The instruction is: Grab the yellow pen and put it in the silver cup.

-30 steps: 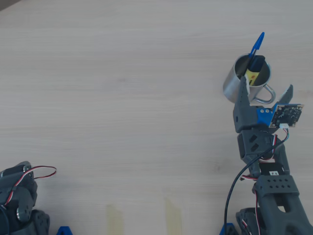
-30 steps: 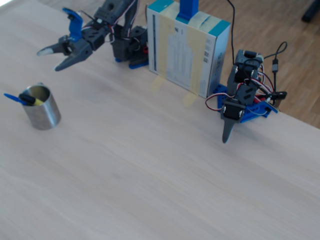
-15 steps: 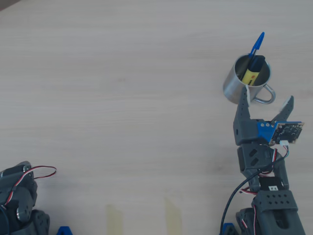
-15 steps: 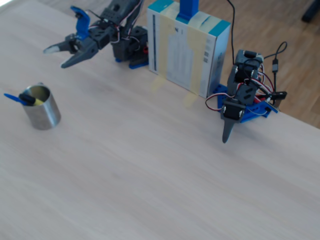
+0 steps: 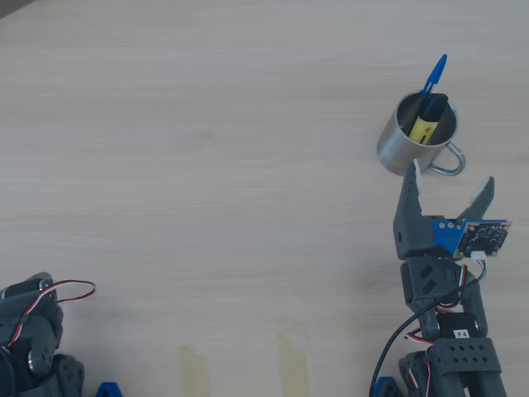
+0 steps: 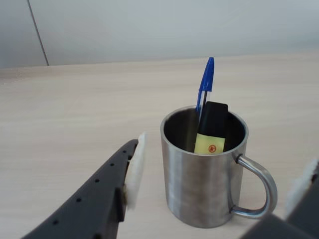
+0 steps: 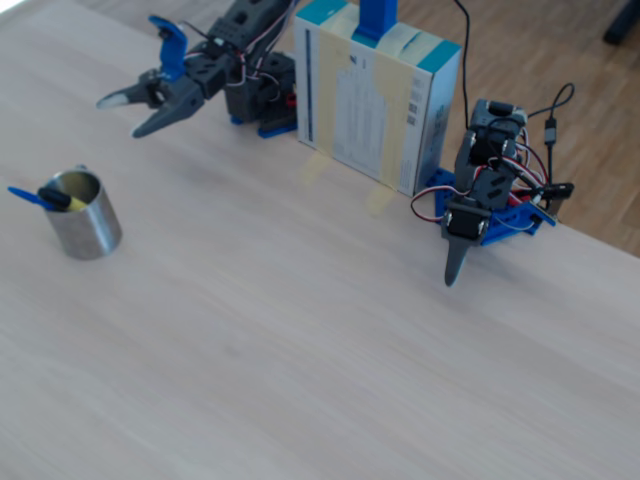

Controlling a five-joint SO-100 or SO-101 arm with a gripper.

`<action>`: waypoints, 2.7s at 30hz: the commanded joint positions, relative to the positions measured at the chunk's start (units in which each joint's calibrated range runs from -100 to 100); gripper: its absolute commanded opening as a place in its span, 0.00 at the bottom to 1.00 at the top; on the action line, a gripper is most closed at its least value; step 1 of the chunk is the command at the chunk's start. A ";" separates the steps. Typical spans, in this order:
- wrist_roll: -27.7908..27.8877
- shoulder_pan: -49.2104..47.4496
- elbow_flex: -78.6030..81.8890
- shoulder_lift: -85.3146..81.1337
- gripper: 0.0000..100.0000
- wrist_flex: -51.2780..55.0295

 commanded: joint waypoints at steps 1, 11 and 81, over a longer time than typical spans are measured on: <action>0.19 -0.32 -0.12 -2.35 0.45 3.31; 0.19 -0.32 3.15 -7.84 0.45 8.71; 0.65 0.47 4.51 -34.36 0.45 81.99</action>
